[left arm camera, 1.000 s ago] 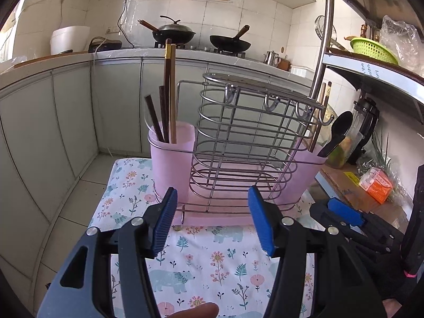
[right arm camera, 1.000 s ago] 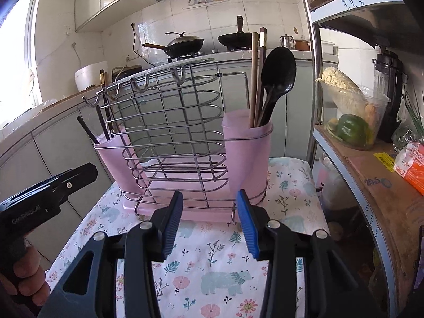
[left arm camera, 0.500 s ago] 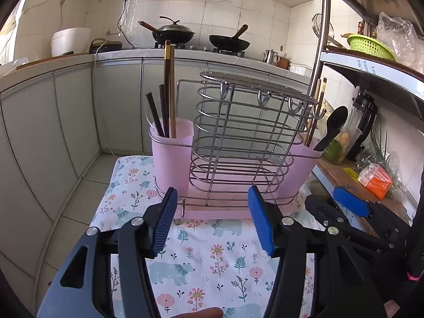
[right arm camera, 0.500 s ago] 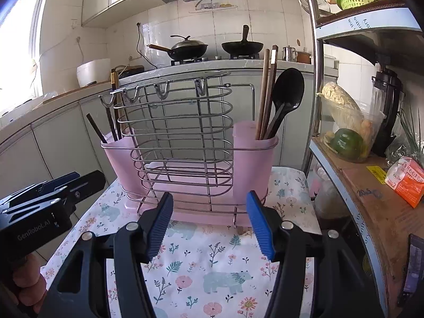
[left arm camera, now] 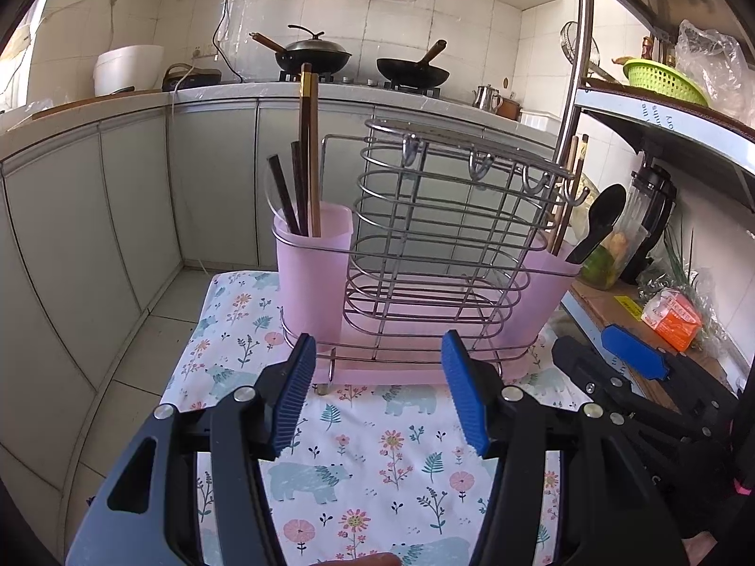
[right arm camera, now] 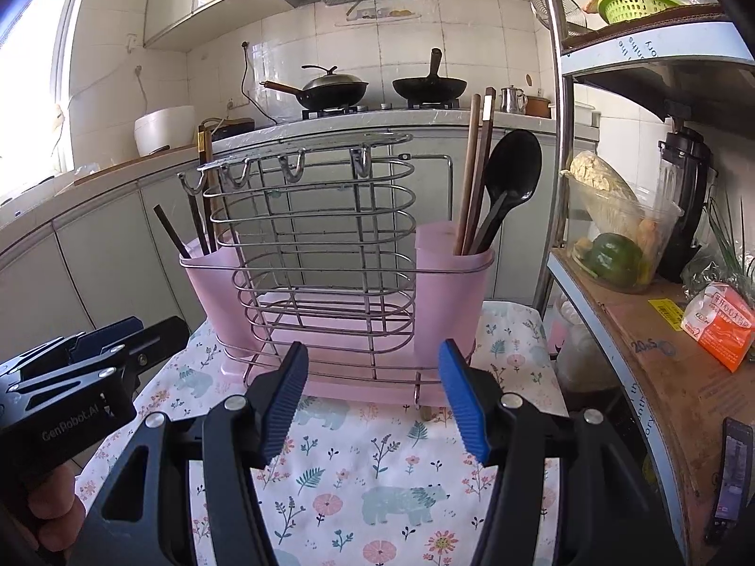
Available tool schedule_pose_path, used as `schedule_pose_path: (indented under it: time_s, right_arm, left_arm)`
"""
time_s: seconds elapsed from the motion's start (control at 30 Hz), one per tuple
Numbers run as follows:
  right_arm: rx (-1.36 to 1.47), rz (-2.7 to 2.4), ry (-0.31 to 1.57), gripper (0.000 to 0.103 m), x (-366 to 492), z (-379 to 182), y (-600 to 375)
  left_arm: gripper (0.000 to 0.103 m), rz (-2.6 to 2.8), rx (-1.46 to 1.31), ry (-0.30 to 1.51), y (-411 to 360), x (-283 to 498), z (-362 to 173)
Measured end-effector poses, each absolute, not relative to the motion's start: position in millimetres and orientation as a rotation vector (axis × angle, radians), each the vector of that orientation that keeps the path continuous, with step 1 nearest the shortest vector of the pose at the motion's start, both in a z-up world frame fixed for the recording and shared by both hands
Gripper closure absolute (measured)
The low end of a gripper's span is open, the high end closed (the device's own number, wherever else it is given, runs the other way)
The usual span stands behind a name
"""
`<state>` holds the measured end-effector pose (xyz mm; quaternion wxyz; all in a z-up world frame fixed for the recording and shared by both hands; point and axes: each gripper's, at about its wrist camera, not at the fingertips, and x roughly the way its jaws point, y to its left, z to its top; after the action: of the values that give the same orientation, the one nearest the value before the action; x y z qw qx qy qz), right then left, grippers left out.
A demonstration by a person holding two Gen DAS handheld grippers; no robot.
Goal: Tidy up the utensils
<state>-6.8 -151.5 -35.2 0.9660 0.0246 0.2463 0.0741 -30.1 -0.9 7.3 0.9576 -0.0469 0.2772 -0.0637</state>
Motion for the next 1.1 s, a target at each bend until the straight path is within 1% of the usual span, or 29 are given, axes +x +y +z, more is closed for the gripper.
schedule_pose_path:
  time_s: [1.1]
  right_arm:
    - [0.064,0.155,0.528,0.046,-1,-50,-151]
  left_arm:
    - [0.047,-0.133,-0.091,0.577,-3,-29,0]
